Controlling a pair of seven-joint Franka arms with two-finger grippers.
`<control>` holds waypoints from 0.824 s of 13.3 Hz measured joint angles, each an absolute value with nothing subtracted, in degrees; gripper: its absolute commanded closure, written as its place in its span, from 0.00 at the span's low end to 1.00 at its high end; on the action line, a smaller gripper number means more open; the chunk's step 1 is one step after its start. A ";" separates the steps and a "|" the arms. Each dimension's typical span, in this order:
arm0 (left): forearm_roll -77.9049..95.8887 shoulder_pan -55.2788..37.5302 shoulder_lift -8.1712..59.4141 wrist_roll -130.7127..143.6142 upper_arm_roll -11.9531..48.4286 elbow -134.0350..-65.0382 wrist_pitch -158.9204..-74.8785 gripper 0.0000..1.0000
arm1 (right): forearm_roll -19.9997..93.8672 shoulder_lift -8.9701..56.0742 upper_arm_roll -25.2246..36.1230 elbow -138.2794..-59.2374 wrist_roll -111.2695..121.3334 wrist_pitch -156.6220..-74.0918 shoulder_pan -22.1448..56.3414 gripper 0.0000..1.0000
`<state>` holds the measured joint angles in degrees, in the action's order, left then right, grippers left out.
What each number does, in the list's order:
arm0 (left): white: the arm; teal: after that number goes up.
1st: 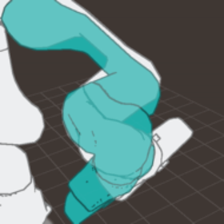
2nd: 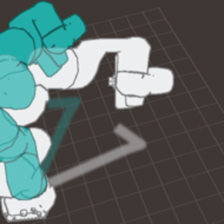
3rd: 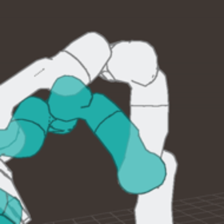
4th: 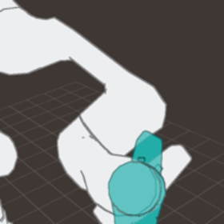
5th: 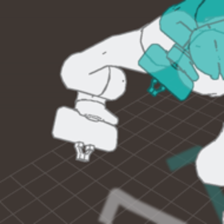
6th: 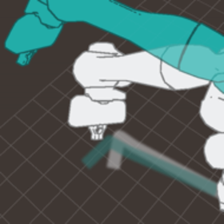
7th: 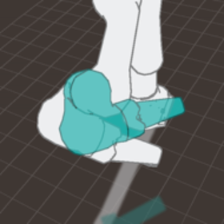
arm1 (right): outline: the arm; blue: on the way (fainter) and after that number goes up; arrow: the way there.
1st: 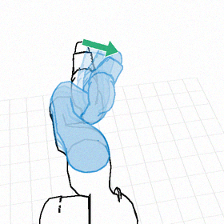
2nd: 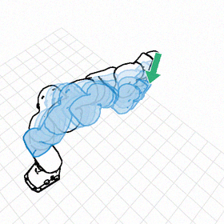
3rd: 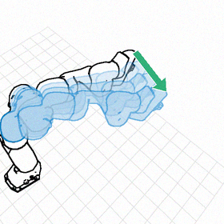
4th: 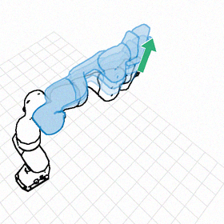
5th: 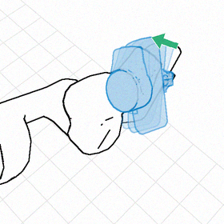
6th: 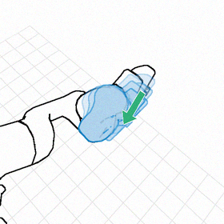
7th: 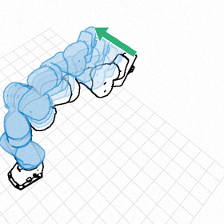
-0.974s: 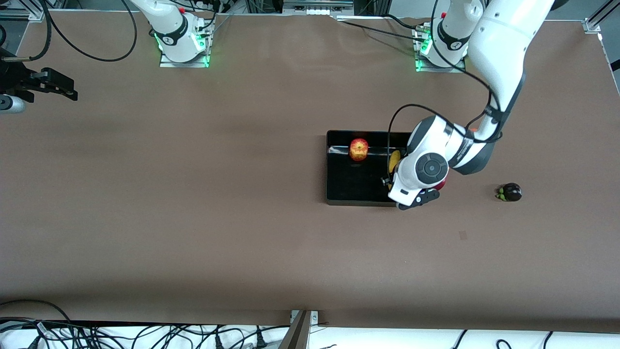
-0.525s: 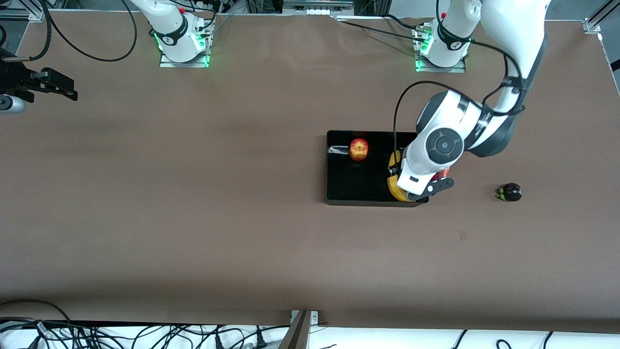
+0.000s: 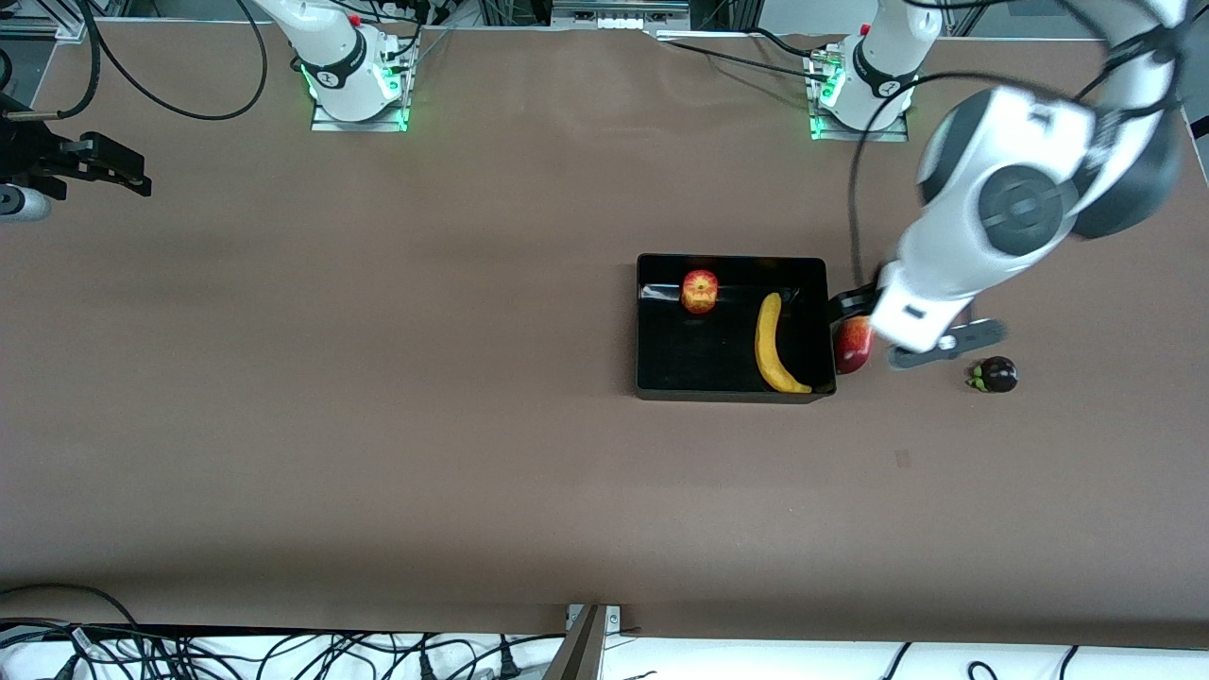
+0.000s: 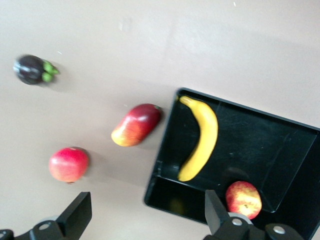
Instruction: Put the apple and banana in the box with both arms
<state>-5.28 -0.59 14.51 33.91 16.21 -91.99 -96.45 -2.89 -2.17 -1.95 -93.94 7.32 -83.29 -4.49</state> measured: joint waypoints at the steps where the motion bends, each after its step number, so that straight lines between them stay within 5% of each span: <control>1: -5.28 0.57 13.44 31.92 16.17 -91.83 -95.87 0.00 | -2.89 -2.17 -1.95 -93.94 7.32 -83.29 -4.49 0.00; 11: -4.98 11.41 4.70 12.52 15.12 -91.01 -93.59 0.00 | -2.89 -2.15 -1.94 -93.92 7.31 -83.29 -4.50 0.00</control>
